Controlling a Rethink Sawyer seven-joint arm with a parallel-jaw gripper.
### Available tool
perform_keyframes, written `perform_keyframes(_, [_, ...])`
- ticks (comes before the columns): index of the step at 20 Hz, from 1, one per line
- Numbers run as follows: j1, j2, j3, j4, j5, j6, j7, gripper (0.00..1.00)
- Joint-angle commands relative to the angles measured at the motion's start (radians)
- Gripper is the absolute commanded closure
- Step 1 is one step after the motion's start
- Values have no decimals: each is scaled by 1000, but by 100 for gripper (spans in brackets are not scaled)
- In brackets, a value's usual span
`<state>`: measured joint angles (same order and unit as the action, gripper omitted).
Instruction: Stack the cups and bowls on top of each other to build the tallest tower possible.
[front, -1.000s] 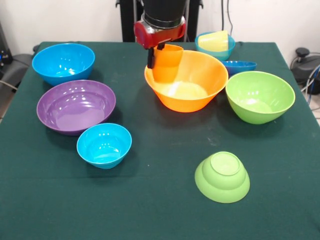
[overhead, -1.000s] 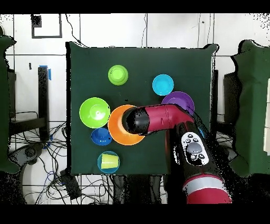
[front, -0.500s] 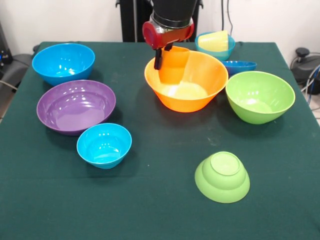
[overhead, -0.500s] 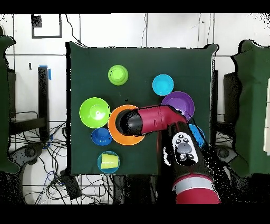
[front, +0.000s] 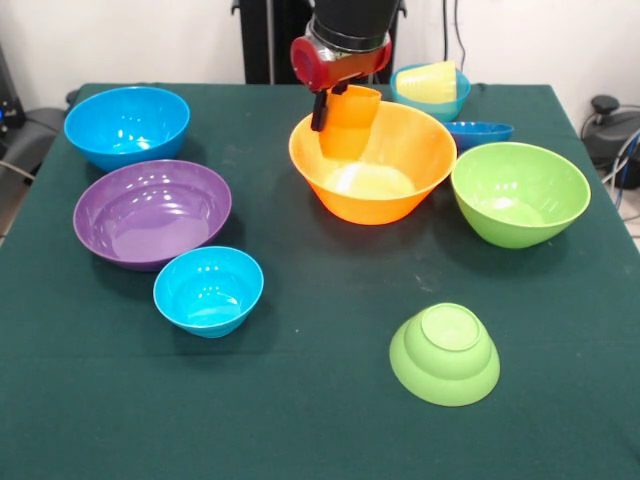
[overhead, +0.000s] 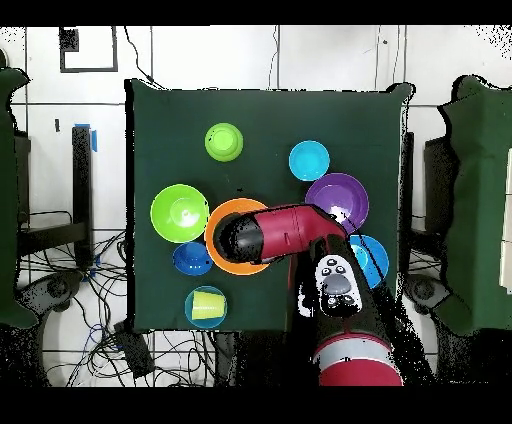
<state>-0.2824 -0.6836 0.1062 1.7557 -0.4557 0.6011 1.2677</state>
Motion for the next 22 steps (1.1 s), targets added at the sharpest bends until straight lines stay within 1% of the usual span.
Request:
perform_keyframes(1, [20,94,19,27,61,14,206,100])
perform_keyframes(3, [10,103,32,40,95,32,197,100])
perform_keyframes(7, [9,108,36,48,118,29,185,100])
perform_keyframes(10, [-15,123,58,61,174,71,157,100])
perform_keyframes(18, [-38,152,73,45,214,113,103,100])
perform_keyframes(22, [-63,174,98,41,238,132,73,100])
